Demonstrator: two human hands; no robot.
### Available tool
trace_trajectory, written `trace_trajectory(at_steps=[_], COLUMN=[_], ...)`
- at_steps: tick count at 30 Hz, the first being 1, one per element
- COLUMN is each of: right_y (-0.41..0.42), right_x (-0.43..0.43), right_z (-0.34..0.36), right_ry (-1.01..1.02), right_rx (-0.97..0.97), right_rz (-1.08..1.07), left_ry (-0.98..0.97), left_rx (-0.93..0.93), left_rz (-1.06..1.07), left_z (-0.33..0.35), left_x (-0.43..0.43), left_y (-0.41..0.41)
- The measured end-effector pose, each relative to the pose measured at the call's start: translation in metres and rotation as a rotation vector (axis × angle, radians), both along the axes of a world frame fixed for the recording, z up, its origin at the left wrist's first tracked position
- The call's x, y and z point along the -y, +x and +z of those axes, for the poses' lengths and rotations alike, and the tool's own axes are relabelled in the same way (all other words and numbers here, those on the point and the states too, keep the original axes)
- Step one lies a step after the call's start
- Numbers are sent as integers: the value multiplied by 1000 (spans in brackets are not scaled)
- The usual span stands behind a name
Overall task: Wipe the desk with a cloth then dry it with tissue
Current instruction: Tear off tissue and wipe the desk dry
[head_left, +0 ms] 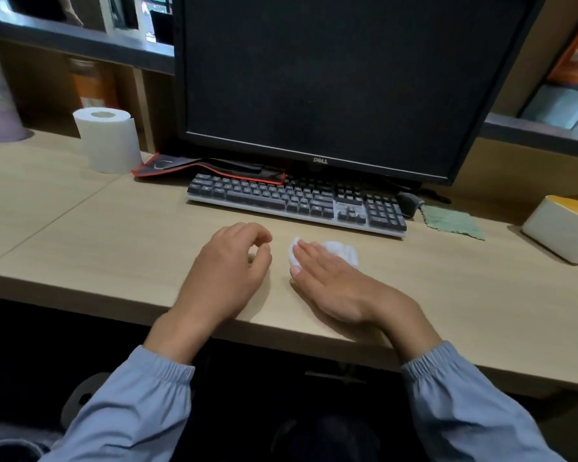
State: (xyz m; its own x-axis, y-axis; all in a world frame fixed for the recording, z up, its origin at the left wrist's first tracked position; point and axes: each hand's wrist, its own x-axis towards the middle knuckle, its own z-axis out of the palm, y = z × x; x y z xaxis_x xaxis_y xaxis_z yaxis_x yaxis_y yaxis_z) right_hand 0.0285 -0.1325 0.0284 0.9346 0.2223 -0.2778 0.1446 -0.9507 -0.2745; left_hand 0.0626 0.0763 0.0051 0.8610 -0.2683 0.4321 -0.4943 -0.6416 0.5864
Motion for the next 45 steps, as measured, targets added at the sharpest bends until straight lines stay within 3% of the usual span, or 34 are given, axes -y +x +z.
trace_trajectory(at_steps=[4,14,24,29,45], right_y=[41,47,-69,-78,96], right_x=[1,-11,-54,-57,-60], right_z=[6,8,-2,5,-2], right_ry=[3,-19,-29,-27,-17], right_rx=[18,13,46,1,20], right_rz=[-3,-13,138,141,111], left_ry=[271,242,160,100,-43], left_rx=[59,102,99,77,52], left_rz=[83,133,128,117,195], left_z=[-8,-18,-19,-21,-20], left_x=[-39,-41,-43,-45,-48], left_y=[16,13,13,16,17])
